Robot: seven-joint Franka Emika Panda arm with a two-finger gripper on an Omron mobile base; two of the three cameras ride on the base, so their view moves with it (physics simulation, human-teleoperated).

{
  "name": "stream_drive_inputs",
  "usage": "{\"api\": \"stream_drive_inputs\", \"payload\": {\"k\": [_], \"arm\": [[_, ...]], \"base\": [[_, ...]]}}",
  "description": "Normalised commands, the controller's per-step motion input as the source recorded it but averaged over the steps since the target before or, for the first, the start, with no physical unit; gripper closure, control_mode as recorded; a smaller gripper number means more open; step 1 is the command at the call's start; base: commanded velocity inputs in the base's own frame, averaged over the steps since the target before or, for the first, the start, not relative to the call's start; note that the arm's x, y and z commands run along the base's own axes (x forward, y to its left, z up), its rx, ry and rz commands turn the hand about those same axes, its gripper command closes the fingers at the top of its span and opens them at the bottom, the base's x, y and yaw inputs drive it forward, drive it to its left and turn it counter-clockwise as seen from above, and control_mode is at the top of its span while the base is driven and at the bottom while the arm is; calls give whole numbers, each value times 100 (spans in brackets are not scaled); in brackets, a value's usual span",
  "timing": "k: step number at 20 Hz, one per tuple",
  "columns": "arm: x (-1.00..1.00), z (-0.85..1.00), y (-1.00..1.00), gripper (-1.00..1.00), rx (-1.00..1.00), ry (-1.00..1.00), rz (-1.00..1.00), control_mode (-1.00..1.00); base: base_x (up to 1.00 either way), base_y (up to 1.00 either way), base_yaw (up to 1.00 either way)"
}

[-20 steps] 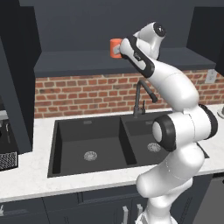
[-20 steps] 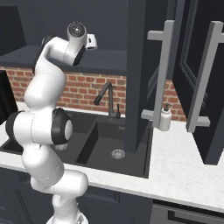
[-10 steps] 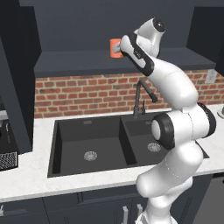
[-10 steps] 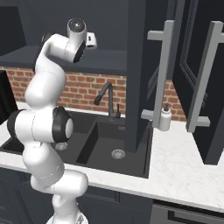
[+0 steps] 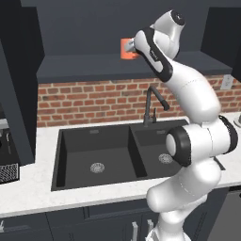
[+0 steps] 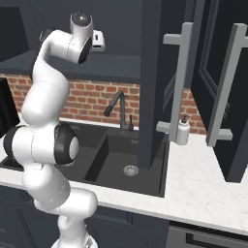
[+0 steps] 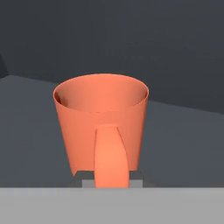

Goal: Gather all objects into one cabinet and sort the glasses and bowls to opposite sides.

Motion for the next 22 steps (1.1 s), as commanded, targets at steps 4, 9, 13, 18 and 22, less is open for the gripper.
{"api": "stream_drive_inputs", "payload": {"k": [4, 9, 13, 18, 22], "arm": [[-64, 0, -3, 100, 5, -1, -6, -100], [-90, 0, -3, 100, 4, -8, -7, -100], [-100, 0, -12, 100, 3, -13, -3, -100], [-100, 13, -15, 100, 0, -22, -1, -100], [-100, 3, -25, 100, 0, -21, -2, -100]], "base": [[0, 0, 0], [0, 0, 0], [0, 0, 0], [0, 0, 0], [0, 0, 0]]}}
